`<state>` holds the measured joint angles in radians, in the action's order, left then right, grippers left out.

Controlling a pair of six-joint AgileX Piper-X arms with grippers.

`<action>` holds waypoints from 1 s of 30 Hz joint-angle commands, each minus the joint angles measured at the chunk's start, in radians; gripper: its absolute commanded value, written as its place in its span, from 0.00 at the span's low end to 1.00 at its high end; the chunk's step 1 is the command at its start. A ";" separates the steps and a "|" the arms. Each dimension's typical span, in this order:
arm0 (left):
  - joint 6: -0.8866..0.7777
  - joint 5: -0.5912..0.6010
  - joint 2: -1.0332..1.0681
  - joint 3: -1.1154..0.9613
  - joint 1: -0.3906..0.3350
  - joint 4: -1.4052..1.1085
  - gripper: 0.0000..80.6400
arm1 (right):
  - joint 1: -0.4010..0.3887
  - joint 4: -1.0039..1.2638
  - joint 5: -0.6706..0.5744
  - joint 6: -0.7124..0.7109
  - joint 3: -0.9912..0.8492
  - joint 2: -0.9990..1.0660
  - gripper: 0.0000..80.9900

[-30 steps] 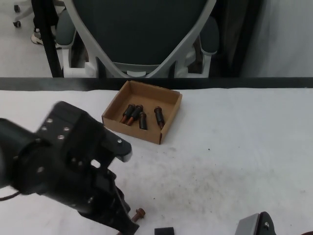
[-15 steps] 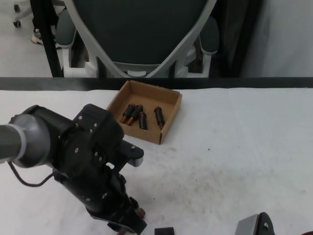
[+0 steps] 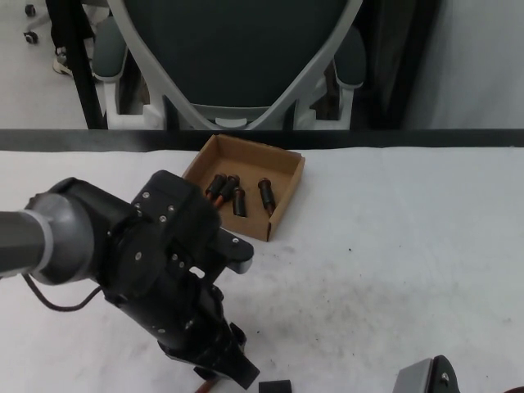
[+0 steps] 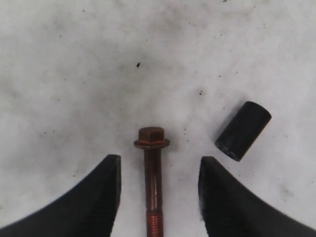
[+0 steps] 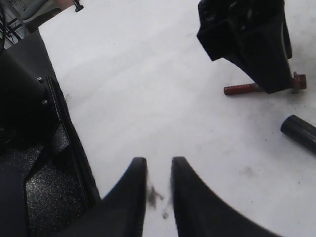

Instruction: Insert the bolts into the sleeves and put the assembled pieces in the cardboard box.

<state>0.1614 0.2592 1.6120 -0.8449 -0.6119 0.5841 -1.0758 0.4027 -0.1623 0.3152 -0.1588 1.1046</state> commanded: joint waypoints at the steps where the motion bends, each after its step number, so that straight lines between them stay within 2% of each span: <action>1: -0.004 -0.059 -0.002 -0.010 -0.008 -0.003 0.54 | -0.001 -0.002 -0.008 0.000 -0.003 -0.005 0.23; 6: -0.010 -0.102 -0.002 -0.010 -0.008 -0.003 0.50 | -0.001 -0.002 -0.008 0.000 -0.003 -0.005 0.23; 19: -0.028 -0.103 0.122 -0.012 -0.003 -0.041 0.49 | -0.001 -0.045 -0.039 0.000 -0.025 -0.005 0.23; 21: -0.028 -0.103 0.121 -0.012 -0.003 -0.049 0.40 | -0.001 -0.114 -0.039 -0.016 -0.057 -0.005 0.23; 23: -0.028 -0.105 0.121 -0.016 -0.003 -0.048 0.23 | -0.001 -0.225 -0.037 -0.069 -0.106 -0.002 0.23; 25: -0.024 -0.105 0.121 -0.016 -0.003 -0.048 0.01 | -0.001 -0.392 -0.004 -0.129 -0.180 -0.002 0.23; 30: 0.015 -0.054 0.116 -0.007 -0.009 -0.048 0.01 | -0.001 -0.731 0.162 -0.290 -0.343 -0.001 0.23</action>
<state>0.1649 0.1623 1.6996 -0.8658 -0.6106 0.5478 -1.0758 -0.2925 -0.0181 0.0384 -0.4939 1.1070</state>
